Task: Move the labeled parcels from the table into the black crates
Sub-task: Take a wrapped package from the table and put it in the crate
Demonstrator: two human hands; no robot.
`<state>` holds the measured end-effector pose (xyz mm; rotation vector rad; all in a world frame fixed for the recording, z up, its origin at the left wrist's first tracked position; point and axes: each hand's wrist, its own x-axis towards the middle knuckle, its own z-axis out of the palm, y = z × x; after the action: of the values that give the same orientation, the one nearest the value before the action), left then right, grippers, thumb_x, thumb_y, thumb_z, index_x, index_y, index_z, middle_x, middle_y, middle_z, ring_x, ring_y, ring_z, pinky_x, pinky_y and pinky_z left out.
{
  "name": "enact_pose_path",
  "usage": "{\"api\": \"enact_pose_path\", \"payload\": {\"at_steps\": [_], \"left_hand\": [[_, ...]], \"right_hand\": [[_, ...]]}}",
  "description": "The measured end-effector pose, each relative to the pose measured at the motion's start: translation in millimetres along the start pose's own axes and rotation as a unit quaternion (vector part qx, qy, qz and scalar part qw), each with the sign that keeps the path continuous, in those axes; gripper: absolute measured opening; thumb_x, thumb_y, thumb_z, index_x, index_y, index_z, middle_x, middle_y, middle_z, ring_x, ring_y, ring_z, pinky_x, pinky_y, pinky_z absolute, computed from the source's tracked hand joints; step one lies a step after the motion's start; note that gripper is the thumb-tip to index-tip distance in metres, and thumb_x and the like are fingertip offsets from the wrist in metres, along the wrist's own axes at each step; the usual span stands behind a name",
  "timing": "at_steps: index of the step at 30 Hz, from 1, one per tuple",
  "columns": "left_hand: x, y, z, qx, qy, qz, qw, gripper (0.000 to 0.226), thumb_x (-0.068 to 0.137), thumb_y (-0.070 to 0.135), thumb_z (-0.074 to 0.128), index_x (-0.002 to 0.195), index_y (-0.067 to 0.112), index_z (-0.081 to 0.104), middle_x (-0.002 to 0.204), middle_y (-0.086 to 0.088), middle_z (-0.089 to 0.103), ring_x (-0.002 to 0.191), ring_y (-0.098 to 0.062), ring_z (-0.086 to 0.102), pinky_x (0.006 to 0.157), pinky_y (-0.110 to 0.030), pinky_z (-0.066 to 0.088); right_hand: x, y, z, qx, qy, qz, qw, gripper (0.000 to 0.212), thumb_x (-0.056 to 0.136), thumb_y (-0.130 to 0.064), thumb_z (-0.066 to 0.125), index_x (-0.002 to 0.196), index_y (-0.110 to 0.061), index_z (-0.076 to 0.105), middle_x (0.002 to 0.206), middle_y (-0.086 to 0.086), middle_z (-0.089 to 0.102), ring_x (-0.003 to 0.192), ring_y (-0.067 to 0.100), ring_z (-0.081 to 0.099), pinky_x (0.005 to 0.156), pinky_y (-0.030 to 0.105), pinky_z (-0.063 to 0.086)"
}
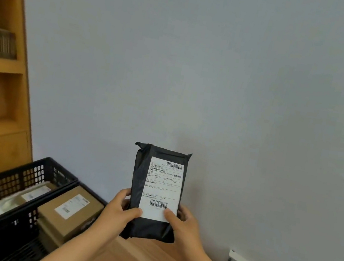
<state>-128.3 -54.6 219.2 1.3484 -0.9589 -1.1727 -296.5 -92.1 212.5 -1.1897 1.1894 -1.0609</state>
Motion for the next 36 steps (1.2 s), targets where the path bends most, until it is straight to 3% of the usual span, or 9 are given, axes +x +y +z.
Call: {"api": "enact_pose_path", "payload": {"at_steps": [2, 7, 11, 16, 19, 24, 27, 32, 36], "left_hand": [[-5.5, 1.2, -22.2, -0.002, 0.007, 0.006, 1.000, 0.044, 0.086, 0.002, 0.061, 0.120, 0.027, 0.048, 0.108, 0.000, 0.067, 0.097, -0.021, 0.066, 0.078, -0.039, 0.058], [-16.8, 2.9, -94.5, 0.007, 0.026, 0.016, 1.000, 0.043, 0.085, 0.001, 0.061, 0.117, 0.028, 0.052, 0.107, 0.003, 0.066, 0.098, -0.017, 0.064, 0.082, -0.037, 0.057], [-31.5, 2.3, -173.0, 0.002, 0.060, 0.040, 0.997, 0.040, 0.086, -0.001, 0.060, 0.102, 0.034, 0.052, 0.097, 0.013, 0.061, 0.088, -0.003, 0.059, 0.062, -0.016, 0.051], [-49.5, -11.4, -296.5, 0.012, 0.091, 0.032, 0.995, 0.044, 0.085, 0.003, 0.063, 0.117, 0.032, 0.051, 0.113, 0.006, 0.060, 0.099, -0.006, 0.059, 0.073, -0.019, 0.051], [-63.0, -19.8, -370.0, 0.012, 0.104, 0.034, 0.994, 0.043, 0.088, 0.001, 0.060, 0.115, 0.032, 0.050, 0.100, 0.014, 0.060, 0.088, 0.003, 0.056, 0.062, -0.012, 0.049], [-75.5, -28.2, -474.0, 0.052, 0.139, 0.001, 0.989, 0.049, 0.084, 0.008, 0.068, 0.117, 0.039, 0.050, 0.117, 0.007, 0.059, 0.114, -0.017, 0.055, 0.094, -0.039, 0.050], [-72.3, -35.4, -515.5, 0.063, 0.153, 0.005, 0.986, 0.048, 0.081, 0.010, 0.072, 0.114, 0.037, 0.052, 0.122, 0.005, 0.058, 0.119, -0.018, 0.051, 0.100, -0.041, 0.045], [-55.0, -46.8, -555.4, 0.062, 0.162, -0.009, 0.985, 0.047, 0.083, 0.004, 0.067, 0.122, 0.024, 0.052, 0.116, 0.004, 0.058, 0.100, -0.011, 0.056, 0.072, -0.021, 0.048], [-32.9, -56.2, -583.4, 0.088, 0.162, -0.029, 0.982, 0.047, 0.082, 0.002, 0.067, 0.120, 0.024, 0.050, 0.118, 0.005, 0.056, 0.105, -0.014, 0.055, 0.075, -0.021, 0.046]], "right_hand": [[-3.8, 1.2, 23.1, 0.008, -0.006, 0.007, 1.000, 0.018, 0.090, -0.014, 0.064, 0.103, -0.027, 0.059, 0.110, -0.001, 0.068, 0.100, 0.017, 0.065, 0.079, 0.032, 0.058], [-22.7, 0.0, 95.7, 0.031, -0.028, 0.023, 0.999, 0.018, 0.091, -0.009, 0.062, 0.106, -0.018, 0.059, 0.104, -0.001, 0.069, 0.094, 0.014, 0.065, 0.057, 0.017, 0.053], [-36.3, 6.1, 174.4, 0.033, -0.050, 0.024, 0.998, 0.015, 0.090, -0.007, 0.062, 0.101, -0.017, 0.061, 0.102, -0.001, 0.070, 0.092, 0.013, 0.067, 0.059, 0.017, 0.053], [-56.0, 26.7, 297.8, 0.041, -0.072, 0.042, 0.996, 0.015, 0.088, -0.003, 0.063, 0.095, -0.016, 0.061, 0.098, 0.000, 0.069, 0.089, 0.014, 0.066, 0.061, 0.016, 0.053], [-69.3, 42.0, 372.3, 0.056, -0.093, 0.063, 0.992, 0.017, 0.087, -0.003, 0.065, 0.101, -0.014, 0.063, 0.099, 0.002, 0.071, 0.092, 0.018, 0.068, 0.070, 0.023, 0.055], [-82.0, 58.4, 469.9, 0.070, -0.124, 0.086, 0.986, 0.015, 0.087, -0.006, 0.066, 0.100, -0.013, 0.063, 0.104, 0.008, 0.071, 0.098, 0.024, 0.066, 0.085, 0.036, 0.054], [-81.2, 64.4, 508.6, 0.062, -0.133, 0.098, 0.984, 0.015, 0.087, -0.007, 0.067, 0.098, -0.016, 0.063, 0.104, 0.005, 0.070, 0.101, 0.024, 0.065, 0.093, 0.042, 0.052], [-64.5, 75.9, 553.1, 0.043, -0.141, 0.120, 0.982, 0.020, 0.088, -0.010, 0.067, 0.105, -0.013, 0.059, 0.107, 0.005, 0.068, 0.101, 0.023, 0.064, 0.088, 0.037, 0.054], [-39.1, 90.0, 585.3, 0.015, -0.151, 0.145, 0.978, 0.021, 0.089, -0.012, 0.066, 0.109, -0.011, 0.059, 0.107, 0.008, 0.069, 0.095, 0.024, 0.067, 0.078, 0.036, 0.056]]}}
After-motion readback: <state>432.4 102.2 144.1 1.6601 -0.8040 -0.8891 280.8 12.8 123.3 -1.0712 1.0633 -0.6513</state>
